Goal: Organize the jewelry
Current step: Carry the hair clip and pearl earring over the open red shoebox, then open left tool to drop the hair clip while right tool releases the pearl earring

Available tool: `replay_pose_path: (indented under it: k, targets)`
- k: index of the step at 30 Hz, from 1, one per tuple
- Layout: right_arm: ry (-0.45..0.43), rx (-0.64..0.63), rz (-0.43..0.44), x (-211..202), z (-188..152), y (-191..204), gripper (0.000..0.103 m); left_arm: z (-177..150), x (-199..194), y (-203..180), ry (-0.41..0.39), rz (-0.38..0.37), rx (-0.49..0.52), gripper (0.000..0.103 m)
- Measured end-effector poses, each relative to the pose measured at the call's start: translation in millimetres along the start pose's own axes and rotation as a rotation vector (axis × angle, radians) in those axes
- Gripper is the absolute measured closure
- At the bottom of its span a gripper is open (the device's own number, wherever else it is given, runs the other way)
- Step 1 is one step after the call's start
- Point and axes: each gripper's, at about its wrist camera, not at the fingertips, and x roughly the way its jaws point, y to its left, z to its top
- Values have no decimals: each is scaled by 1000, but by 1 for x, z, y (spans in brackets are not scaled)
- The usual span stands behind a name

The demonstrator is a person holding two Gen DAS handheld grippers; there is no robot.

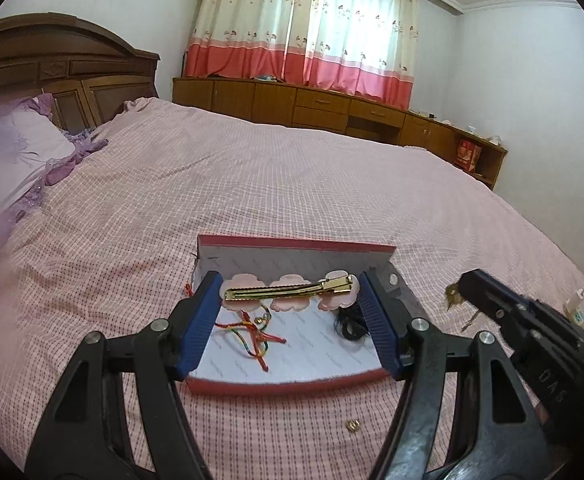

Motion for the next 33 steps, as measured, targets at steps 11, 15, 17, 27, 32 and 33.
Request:
replay_pose_path:
  k: [11, 15, 17, 27, 32, 33]
  targets:
    - [-4, 13, -54, 37, 10, -28, 94, 3, 35, 12, 16, 58, -16, 41]
    - [5, 1, -87, 54, 7, -38, 94, -2, 48, 16, 25, 68, -18, 41]
    - [18, -1, -102, 63, 5, -43, 94, -2, 54, 18, 27, 70, -20, 41]
    - [54, 23, -148, 114, -7, -64, 94, -7, 88, 31, -5, 104, -1, 41]
    - [94, 49, -180, 134, -16, -74, 94, -12, 102, 37, 14, 114, -2, 41]
    - [107, 52, -185, 138, -18, -76, 94, -14, 107, 39, 19, 117, 6, 41]
